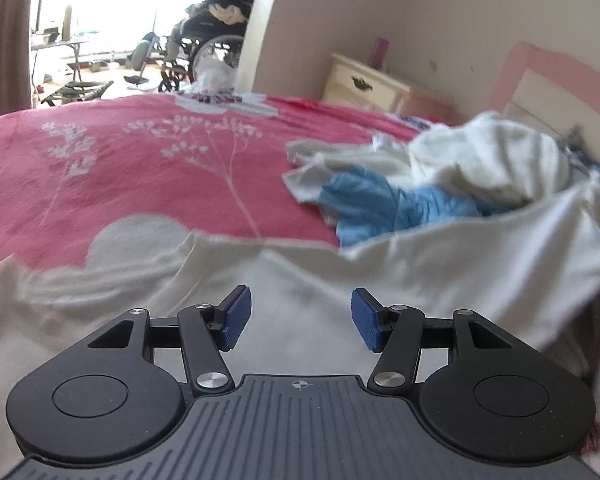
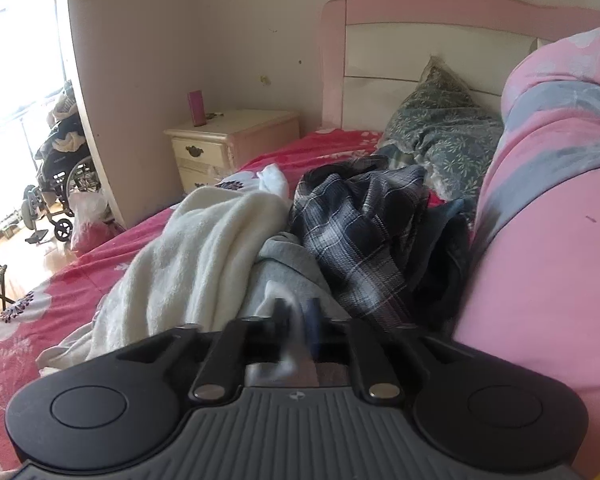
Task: Fold clothes
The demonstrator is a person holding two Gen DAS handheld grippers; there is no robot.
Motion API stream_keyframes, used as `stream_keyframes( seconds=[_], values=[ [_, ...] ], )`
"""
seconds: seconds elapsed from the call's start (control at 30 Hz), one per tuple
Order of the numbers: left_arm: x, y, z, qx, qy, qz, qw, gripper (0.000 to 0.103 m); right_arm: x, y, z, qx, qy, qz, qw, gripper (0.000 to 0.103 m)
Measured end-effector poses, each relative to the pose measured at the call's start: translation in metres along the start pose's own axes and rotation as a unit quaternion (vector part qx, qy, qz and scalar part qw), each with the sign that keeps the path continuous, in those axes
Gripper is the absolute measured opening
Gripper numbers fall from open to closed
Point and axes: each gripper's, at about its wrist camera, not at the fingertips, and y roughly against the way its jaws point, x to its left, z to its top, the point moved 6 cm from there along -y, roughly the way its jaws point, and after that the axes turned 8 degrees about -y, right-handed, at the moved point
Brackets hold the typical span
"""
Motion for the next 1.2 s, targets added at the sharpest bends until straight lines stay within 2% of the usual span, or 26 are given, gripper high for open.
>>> stream_keyframes(
  seconds=[0.03, 0.07, 0.17, 0.23, 0.33, 0.4, 0.47, 0.53, 0.67, 0.7, 0.77, 0.83, 0.9, 0.93, 1.0, 1.07, 1.17, 1.2],
  values=[
    [0.005, 0.008, -0.006, 0.006, -0.003, -0.002, 1.0000, 0.056, 0.000, 0.007, 0.001, -0.009, -0.006, 0.005, 1.000, 0.047],
    [0.012, 0.019, -0.012, 0.011, -0.008, -0.004, 0.9999, 0.056, 0.001, 0.017, 0.002, -0.023, -0.012, 0.018, 1.000, 0.052],
    [0.041, 0.059, -0.037, 0.025, -0.020, 0.003, 0.9995, 0.056, 0.007, 0.048, 0.005, -0.064, -0.027, 0.058, 0.996, 0.055],
    [0.068, 0.092, -0.057, 0.032, -0.023, 0.023, 0.9990, 0.056, 0.021, 0.068, 0.003, -0.083, -0.022, 0.087, 0.992, 0.057],
    [0.122, 0.153, -0.091, 0.037, 0.003, 0.078, 0.9962, 0.056, 0.060, 0.095, -0.016, -0.077, -0.007, 0.150, 0.986, 0.058],
    [0.158, 0.193, -0.110, 0.037, 0.038, 0.130, 0.9901, 0.056, 0.099, 0.109, -0.043, -0.046, 0.024, 0.206, 0.977, 0.058],
    [0.200, 0.236, -0.137, 0.043, 0.092, 0.193, 0.9760, 0.056, 0.145, 0.123, -0.080, 0.004, 0.072, 0.267, 0.961, 0.058],
    [0.237, 0.275, -0.167, 0.056, 0.128, 0.266, 0.9537, 0.056, 0.190, 0.138, -0.129, 0.071, 0.120, 0.322, 0.937, 0.058],
    [0.294, 0.337, -0.225, 0.084, 0.190, 0.378, 0.9020, 0.057, 0.268, 0.173, -0.236, 0.208, 0.202, 0.407, 0.866, 0.058],
    [0.300, 0.345, -0.235, 0.085, 0.195, 0.388, 0.8968, 0.057, 0.282, 0.183, -0.263, 0.239, 0.218, 0.419, 0.849, 0.058],
    [0.304, 0.347, -0.247, 0.095, 0.186, 0.395, 0.8946, 0.057, 0.298, 0.202, -0.315, 0.290, 0.247, 0.432, 0.818, 0.058],
    [0.299, 0.336, -0.245, 0.094, 0.149, 0.389, 0.9041, 0.057, 0.304, 0.222, -0.356, 0.324, 0.276, 0.438, 0.792, 0.058],
    [0.297, 0.323, -0.241, 0.095, 0.114, 0.386, 0.9106, 0.057, 0.303, 0.237, -0.385, 0.344, 0.303, 0.441, 0.772, 0.058],
    [0.297, 0.315, -0.238, 0.096, 0.097, 0.386, 0.9124, 0.057, 0.298, 0.243, -0.395, 0.346, 0.313, 0.440, 0.767, 0.058],
    [0.305, 0.300, -0.236, 0.102, 0.077, 0.390, 0.9120, 0.057, 0.287, 0.246, -0.408, 0.351, 0.330, 0.434, 0.761, 0.058],
    [0.313, 0.287, -0.236, 0.107, 0.067, 0.385, 0.9143, 0.053, 0.275, 0.243, -0.413, 0.355, 0.337, 0.420, 0.764, 0.058],
    [0.327, 0.278, -0.243, 0.117, 0.072, 0.372, 0.9180, 0.030, 0.261, 0.231, -0.406, 0.360, 0.332, 0.396, 0.777, 0.058],
    [0.330, 0.282, -0.243, 0.121, 0.071, 0.372, 0.9178, 0.013, 0.258, 0.226, -0.402, 0.358, 0.329, 0.389, 0.782, 0.058]
  ],
)
